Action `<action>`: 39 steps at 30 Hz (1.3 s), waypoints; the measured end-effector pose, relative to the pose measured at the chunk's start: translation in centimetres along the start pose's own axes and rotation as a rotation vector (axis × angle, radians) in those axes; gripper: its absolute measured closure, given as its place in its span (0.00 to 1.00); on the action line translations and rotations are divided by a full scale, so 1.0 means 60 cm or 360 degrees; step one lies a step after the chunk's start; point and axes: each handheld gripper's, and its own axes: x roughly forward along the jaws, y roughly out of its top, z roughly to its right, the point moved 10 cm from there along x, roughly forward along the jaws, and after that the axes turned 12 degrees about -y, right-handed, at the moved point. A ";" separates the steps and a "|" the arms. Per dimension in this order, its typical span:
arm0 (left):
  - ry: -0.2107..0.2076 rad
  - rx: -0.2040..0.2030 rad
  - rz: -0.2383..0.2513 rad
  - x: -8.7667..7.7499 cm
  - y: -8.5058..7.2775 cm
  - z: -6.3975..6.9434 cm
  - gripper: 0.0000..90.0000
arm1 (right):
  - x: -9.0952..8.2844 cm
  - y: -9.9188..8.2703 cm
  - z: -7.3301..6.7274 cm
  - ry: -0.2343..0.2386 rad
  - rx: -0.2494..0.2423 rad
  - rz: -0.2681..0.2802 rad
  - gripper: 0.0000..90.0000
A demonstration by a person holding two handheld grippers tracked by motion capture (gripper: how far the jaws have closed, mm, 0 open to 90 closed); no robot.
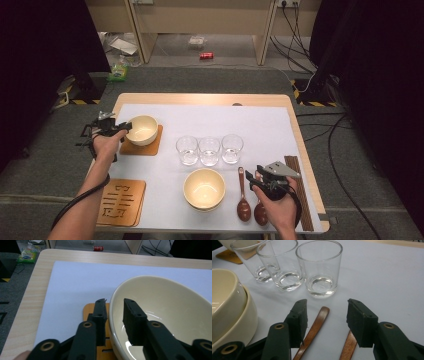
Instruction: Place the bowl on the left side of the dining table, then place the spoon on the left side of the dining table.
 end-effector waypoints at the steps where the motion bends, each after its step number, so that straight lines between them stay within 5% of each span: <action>1: 0.0006 -0.0008 0.0017 -0.003 0.005 0.000 0.74 | 0.000 0.000 -0.001 0.0000 0.0003 -0.0001 0.56; 7: 0.0040 0.0018 0.0047 -0.020 0.020 -0.001 0.56 | 0.000 -0.001 0.001 0.0002 0.0012 -0.0017 0.56; 18: 0.0007 0.0088 0.0133 -0.068 0.014 0.025 0.43 | -0.001 -0.003 0.020 -0.0004 0.0072 -0.0052 0.57; 30: -0.0058 0.0078 0.0242 -0.135 -0.017 0.071 0.40 | -0.005 -0.011 0.069 -0.0090 0.0173 -0.0153 0.67; 39: -0.0062 0.0091 0.0192 -0.150 -0.027 0.082 0.40 | -0.002 -0.032 0.092 -0.0131 0.0240 -0.0263 0.72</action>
